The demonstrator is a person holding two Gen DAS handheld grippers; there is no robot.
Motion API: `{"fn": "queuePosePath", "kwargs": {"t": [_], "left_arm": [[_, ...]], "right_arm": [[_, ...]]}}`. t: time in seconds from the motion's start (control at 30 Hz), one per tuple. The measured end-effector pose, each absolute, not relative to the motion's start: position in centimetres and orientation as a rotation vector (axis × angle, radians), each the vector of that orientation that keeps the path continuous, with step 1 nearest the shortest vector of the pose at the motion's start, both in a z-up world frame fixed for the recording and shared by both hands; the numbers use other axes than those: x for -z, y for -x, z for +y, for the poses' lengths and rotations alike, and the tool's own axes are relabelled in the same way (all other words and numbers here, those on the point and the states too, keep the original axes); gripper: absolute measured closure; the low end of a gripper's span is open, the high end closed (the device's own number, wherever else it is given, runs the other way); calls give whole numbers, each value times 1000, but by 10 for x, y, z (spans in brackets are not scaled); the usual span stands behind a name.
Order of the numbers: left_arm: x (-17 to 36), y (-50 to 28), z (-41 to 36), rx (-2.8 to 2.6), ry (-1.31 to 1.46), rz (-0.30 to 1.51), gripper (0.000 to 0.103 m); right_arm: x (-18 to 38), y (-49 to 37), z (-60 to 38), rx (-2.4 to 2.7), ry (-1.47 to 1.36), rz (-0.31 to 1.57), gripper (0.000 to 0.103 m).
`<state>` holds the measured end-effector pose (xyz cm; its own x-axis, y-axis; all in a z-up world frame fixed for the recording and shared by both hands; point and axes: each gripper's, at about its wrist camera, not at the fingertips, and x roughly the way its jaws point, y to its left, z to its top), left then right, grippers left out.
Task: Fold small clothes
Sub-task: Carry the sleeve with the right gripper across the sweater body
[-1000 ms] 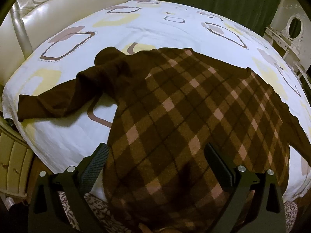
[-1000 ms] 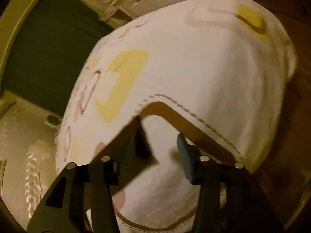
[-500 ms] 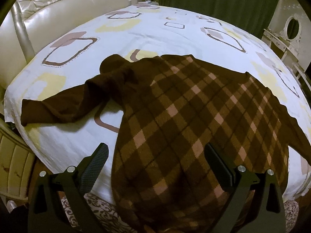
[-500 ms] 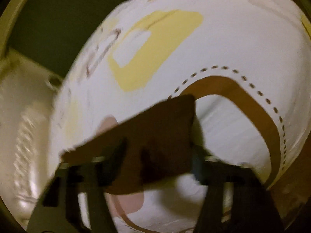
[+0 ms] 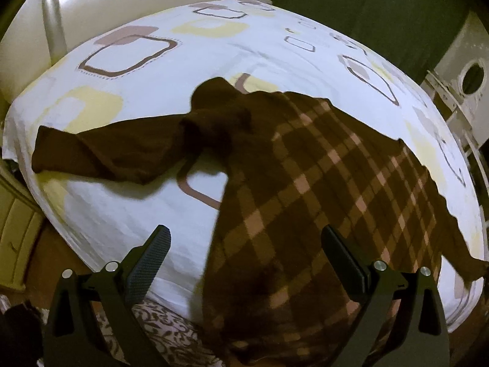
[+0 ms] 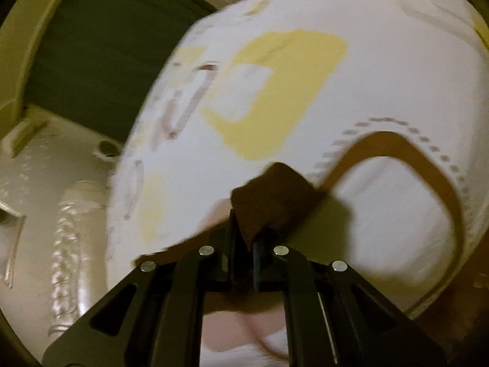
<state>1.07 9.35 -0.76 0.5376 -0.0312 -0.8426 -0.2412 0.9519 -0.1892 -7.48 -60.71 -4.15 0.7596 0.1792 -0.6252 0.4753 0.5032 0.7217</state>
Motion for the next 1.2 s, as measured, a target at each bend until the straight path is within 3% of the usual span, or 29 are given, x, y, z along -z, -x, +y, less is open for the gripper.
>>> {"fn": "queuePosePath", "kwargs": {"t": [0.3,0.53,0.9,1.2], "left_arm": [[-4,-5,113,-117,232,959,5],[-5,4,140,-134,241,930,5],[4,11,162,-131,245,911,5],[13,12,170,-123,280,916,5]], "right_arm": [[-59,-2,-484,-98,-906,638,96],[-92,-66,-329,-328,-763,684,96],[-25,-123,-88,-582,-610,955,96],[33,-122,22,-632,-461,1112,96]]}}
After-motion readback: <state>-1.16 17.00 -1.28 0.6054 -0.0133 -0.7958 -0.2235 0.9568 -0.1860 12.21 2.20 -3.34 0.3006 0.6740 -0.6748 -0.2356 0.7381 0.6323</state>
